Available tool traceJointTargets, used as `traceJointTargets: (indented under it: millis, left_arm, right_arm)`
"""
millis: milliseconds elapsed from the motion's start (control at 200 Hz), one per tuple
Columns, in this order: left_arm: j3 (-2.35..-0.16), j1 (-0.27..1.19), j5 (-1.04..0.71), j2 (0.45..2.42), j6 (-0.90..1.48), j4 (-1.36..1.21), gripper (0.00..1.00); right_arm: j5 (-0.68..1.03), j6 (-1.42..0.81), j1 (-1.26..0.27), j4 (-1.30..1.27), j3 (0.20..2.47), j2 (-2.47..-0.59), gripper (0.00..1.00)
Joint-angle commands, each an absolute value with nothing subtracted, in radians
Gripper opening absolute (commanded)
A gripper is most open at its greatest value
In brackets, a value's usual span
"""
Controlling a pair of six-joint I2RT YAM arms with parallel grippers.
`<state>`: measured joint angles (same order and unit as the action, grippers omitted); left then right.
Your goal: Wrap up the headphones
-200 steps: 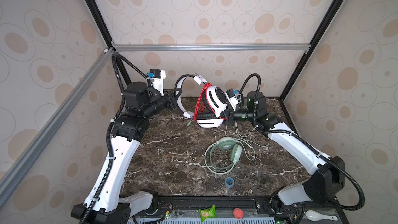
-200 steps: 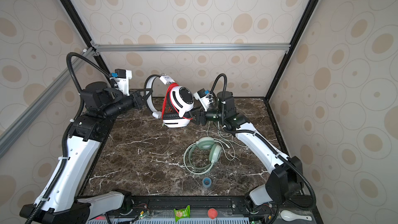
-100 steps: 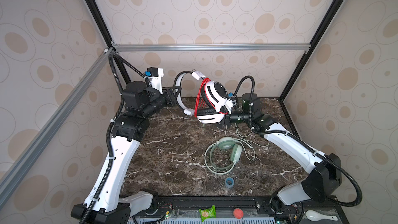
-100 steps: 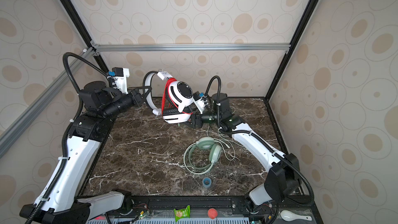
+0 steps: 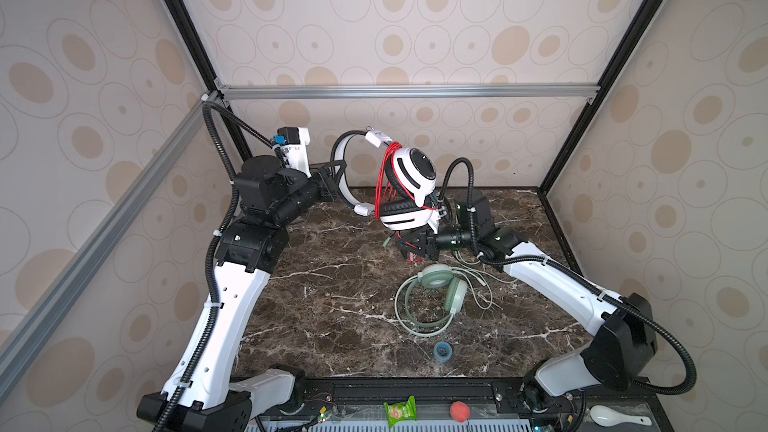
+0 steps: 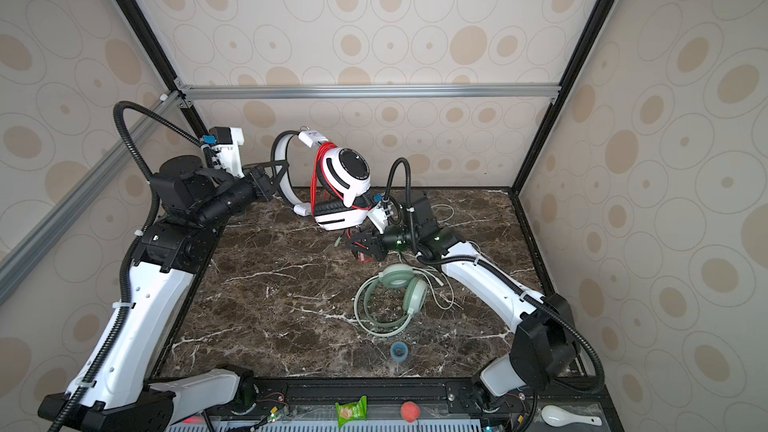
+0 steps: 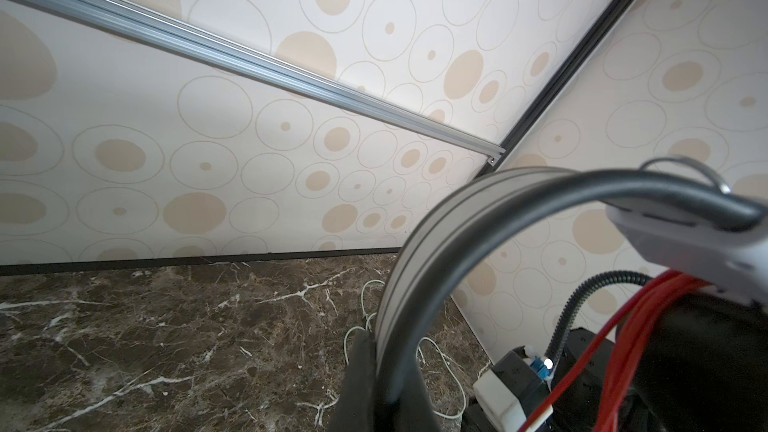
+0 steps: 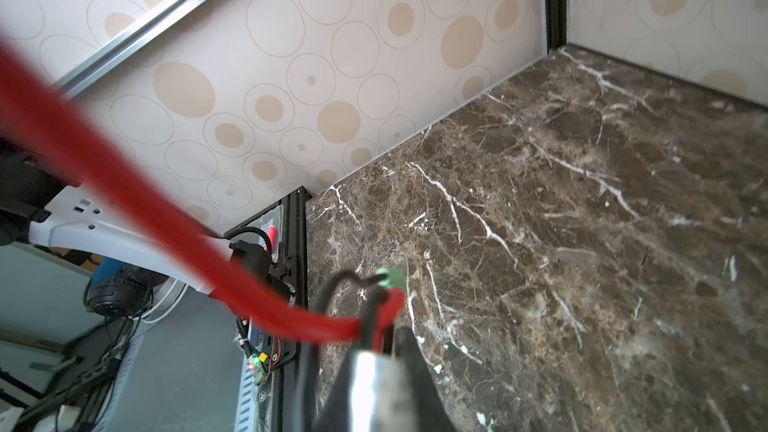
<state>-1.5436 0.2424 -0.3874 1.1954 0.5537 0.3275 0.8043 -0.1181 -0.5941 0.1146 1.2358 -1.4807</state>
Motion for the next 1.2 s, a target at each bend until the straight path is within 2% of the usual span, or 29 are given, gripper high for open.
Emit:
traceJointTargets:
  millis: [0, 215, 455, 605, 700, 800, 895, 980, 1035, 1195]
  left_arm:
    - [-1.602, 0.244, -0.314, 1.173, 0.644, 0.189, 0.00]
    - [-1.597, 0.241, -0.205, 1.165, 0.657, 0.182, 0.00]
    - [-1.552, 0.219, -0.080, 1.116, 0.665, 0.210, 0.00]
    - [-1.537, 0.212, -0.055, 1.104, 0.669, 0.214, 0.00]
    - [-1.532, 0.201, -0.071, 1.106, 0.665, 0.217, 0.00]
    - [-1.537, 0.199, -0.105, 1.119, 0.661, 0.221, 0.00]
    - [-1.553, 0.197, -0.121, 1.131, 0.647, 0.229, 0.00]
    - [-1.571, 0.196, -0.137, 1.141, 0.633, 0.239, 0.00]
    - [-1.580, 0.194, -0.154, 1.146, 0.627, 0.246, 0.00]
    - [-1.571, 0.186, -0.227, 1.150, 0.620, 0.245, 0.00]
  right_arm:
    - [0.762, -0.140, -0.599, 0.070, 1.175, -1.454, 0.16]
    - [0.665, -0.174, -0.595, 0.022, 1.088, -1.391, 0.14]
    - [0.567, -0.430, -0.539, -0.294, 0.882, -1.316, 0.18]
    - [0.545, -0.511, -0.495, -0.357, 0.816, -1.288, 0.18]
    - [0.503, -0.595, -0.465, -0.487, 0.734, -1.273, 0.16]
    - [0.530, -0.558, -0.465, -0.425, 0.762, -1.274, 0.13]
    - [0.620, -0.486, -0.465, -0.354, 0.830, -1.299, 0.21]
    - [0.659, -0.420, -0.465, -0.302, 0.896, -1.317, 0.43]
    - [0.679, -0.384, -0.466, -0.276, 0.944, -1.330, 0.52]
    - [0.757, -0.312, -0.463, -0.183, 1.109, -1.395, 0.56]
